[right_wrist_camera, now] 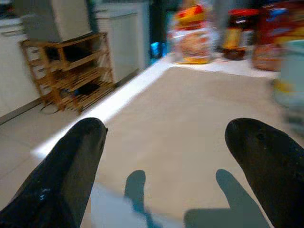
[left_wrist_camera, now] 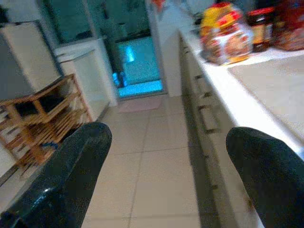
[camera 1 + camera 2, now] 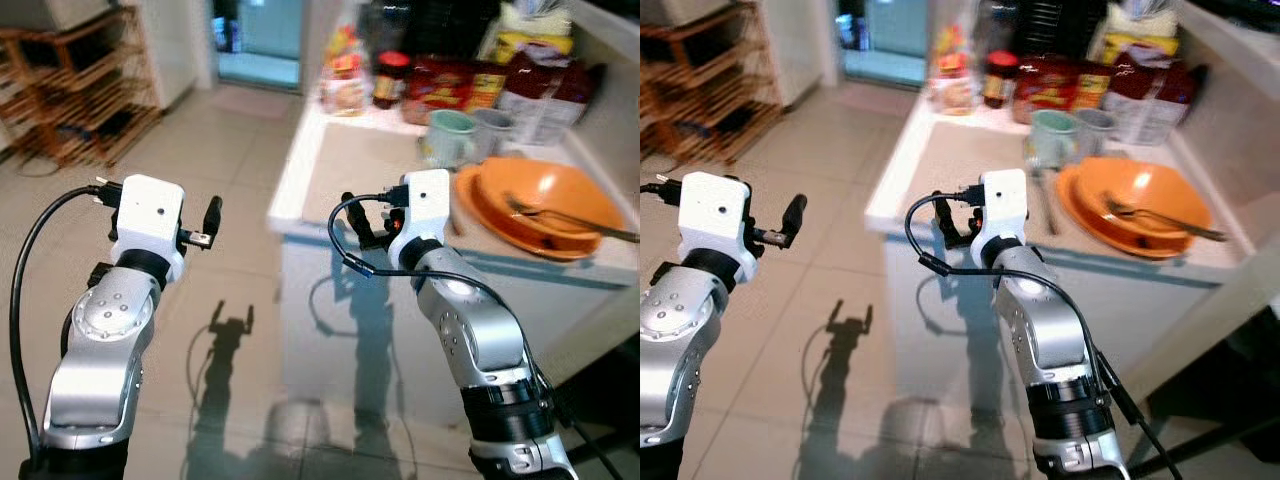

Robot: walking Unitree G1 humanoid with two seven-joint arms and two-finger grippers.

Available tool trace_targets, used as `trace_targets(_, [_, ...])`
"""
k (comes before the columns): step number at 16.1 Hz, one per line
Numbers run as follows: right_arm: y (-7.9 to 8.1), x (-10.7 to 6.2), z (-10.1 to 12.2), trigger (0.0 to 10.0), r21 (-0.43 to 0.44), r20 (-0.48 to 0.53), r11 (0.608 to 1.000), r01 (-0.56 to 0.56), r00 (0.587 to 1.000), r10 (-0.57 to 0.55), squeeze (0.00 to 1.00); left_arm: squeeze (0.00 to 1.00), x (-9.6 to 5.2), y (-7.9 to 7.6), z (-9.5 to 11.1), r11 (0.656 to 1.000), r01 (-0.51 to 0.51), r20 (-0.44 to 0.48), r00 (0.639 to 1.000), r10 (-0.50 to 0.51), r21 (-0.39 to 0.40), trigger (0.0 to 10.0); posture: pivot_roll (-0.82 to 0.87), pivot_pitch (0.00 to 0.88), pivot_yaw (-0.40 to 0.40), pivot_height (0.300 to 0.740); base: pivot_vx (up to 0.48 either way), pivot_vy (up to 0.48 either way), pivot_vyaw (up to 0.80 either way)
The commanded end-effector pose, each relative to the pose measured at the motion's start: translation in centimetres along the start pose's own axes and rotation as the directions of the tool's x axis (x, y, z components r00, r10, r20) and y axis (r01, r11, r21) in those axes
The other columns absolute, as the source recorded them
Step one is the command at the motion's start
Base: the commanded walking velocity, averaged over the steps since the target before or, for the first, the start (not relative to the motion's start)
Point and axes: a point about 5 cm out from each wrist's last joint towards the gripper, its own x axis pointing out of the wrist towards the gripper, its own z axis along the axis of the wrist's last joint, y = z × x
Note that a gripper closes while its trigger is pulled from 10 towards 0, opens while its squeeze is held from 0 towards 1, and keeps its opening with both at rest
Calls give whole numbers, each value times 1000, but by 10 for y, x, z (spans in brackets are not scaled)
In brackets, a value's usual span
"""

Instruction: Setting the table

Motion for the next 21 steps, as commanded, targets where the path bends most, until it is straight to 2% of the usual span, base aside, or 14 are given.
trace_targets(1, [-11,-2,5,10000,-10,9,999,43,999,-43,0,0,1,-7,5,1000,30,19,999,-30,1,10000,45,0,-63,740,442,0,0])
trace_targets(4, [-16,-3,6,10000,-1,-5,996,84,996,-84,0,0,1,-7,5,999,34,19,999,-34,2,10000,44,0,-63,740,432,0,0])
trace_targets(7, [-16,-11,4,10000,16,-18,997,81,997,-80,0,0,2,-11,5,998,62,23,998,-62,7,10000,40,0,-58,740,316,0,-702])
trace_targets(10, [-10,-13,3,10000,11,-18,999,36,999,-35,0,0,3,-12,8,998,59,33,998,-61,33,10000,43,0,-58,740,0,0,0])
trace_targets(13, [-10,-11,3,10000,13,-31,999,31,999,-30,0,0,2,-6,7,998,38,28,999,-39,43,10000,48,0,-59,740,0,0,0])
trace_targets(18, [-12,-11,4,10000,16,-36,999,30,999,-29,0,0,2,-5,8,998,44,26,999,-46,53,10000,50,0,-57,740,0,0,0])
trace_targets(21, [-13,-10,-1,10000,37,-166,997,68,984,-61,0,0,-2,-13,8,976,184,-8,983,-184,119,10000,50,0,-58,740,0,0,0])
